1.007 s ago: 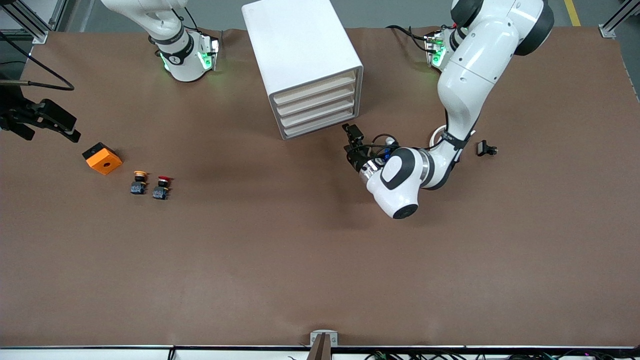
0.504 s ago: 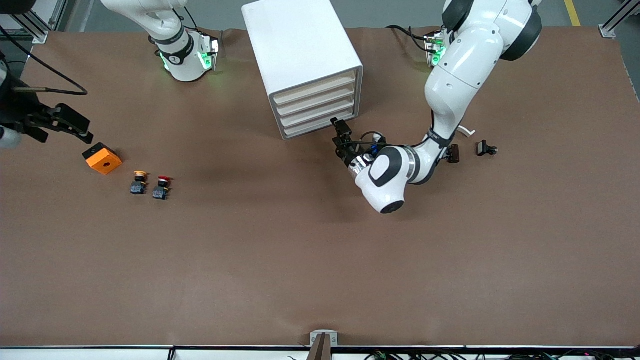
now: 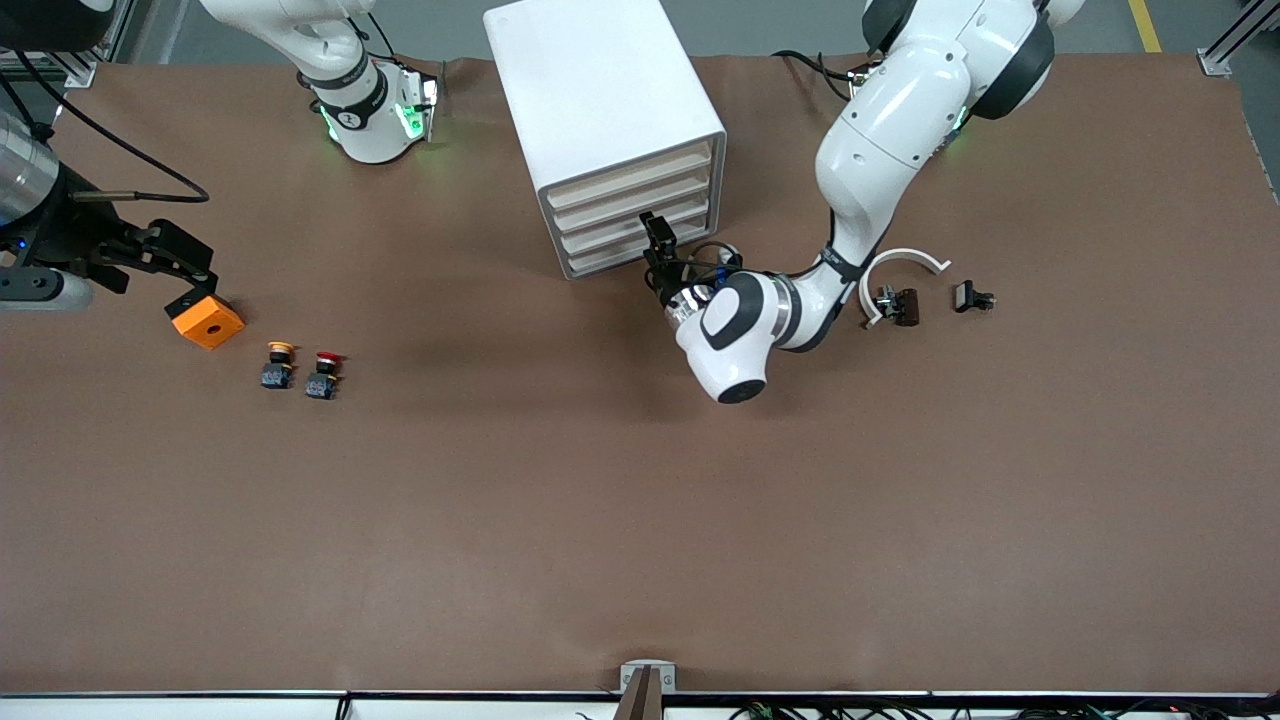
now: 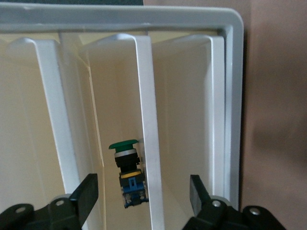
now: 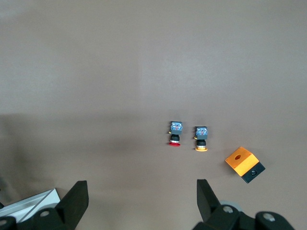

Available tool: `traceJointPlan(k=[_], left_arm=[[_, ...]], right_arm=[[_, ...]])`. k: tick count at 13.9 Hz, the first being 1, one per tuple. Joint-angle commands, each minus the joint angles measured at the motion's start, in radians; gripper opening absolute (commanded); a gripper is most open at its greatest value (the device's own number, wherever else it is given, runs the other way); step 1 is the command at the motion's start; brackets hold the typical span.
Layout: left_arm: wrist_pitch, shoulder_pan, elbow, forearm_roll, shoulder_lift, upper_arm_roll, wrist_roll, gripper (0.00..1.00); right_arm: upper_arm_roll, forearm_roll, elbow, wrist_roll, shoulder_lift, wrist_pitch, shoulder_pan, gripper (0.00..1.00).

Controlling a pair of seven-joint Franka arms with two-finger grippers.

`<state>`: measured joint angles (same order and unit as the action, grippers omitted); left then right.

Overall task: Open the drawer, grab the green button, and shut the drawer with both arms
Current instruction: 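Pull the drawer open with the left gripper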

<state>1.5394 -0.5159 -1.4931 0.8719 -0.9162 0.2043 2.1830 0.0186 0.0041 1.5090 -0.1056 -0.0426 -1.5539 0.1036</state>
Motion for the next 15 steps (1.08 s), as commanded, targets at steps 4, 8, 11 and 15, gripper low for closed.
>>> traceJointPlan(k=[4, 8, 11, 15], left_arm=[[0.060, -0.050, 0.004, 0.021, -0.021, -0.013, -0.083, 0.53], [0.073, -0.053, 0.007, 0.019, -0.033, -0.014, -0.088, 0.11], [0.073, -0.046, 0.014, 0.021, -0.030, -0.025, -0.077, 0.00], [0.074, -0.039, 0.039, 0.024, -0.033, -0.074, -0.086, 0.00]], right_arm=[[-0.002, 0.000, -0.016, -0.016, -0.016, 0.011, 0.021, 1.00], [-0.002, 0.000, -0.016, -0.017, -0.017, 0.006, 0.022, 1.00], [-0.002, 0.000, -0.018, -0.022, -0.020, 0.008, 0.034, 1.00], [-0.002, 0.000, -0.019, -0.107, -0.020, 0.011, 0.073, 1.00]])
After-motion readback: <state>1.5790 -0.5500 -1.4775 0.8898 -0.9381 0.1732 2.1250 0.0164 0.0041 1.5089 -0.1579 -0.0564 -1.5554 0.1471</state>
